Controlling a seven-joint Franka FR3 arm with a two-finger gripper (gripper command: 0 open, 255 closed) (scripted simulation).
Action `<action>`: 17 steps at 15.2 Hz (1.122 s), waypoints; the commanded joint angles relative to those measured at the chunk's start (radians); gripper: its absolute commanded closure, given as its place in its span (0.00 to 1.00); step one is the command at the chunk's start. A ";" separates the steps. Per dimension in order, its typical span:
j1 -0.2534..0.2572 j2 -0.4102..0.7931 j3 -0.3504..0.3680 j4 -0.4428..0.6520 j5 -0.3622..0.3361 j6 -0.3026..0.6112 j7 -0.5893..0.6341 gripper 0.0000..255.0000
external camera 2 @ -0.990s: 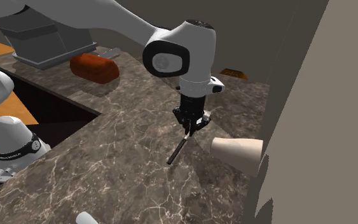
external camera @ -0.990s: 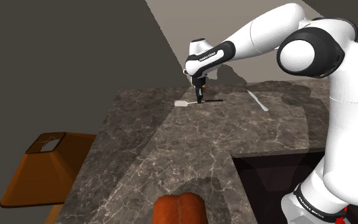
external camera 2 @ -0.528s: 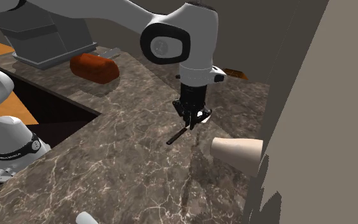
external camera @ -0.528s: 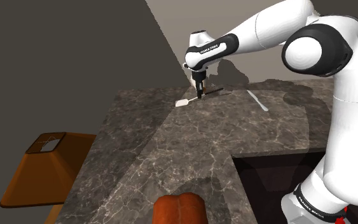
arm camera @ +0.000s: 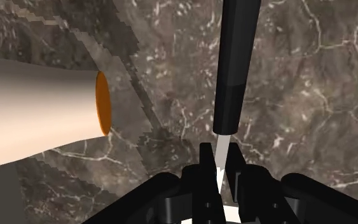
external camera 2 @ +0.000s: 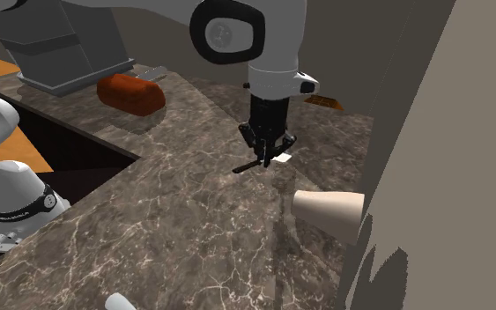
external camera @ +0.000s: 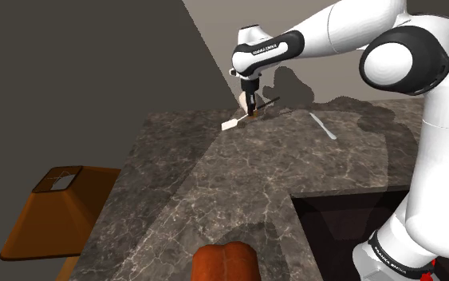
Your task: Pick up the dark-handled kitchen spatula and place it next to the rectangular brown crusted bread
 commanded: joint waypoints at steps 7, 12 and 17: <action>0.000 -0.021 -0.001 0.078 -0.002 -0.099 -0.003 1.00; -0.001 -0.026 -0.002 0.138 -0.002 -0.164 -0.005 1.00; -0.002 -0.026 -0.002 0.206 -0.002 -0.232 -0.008 1.00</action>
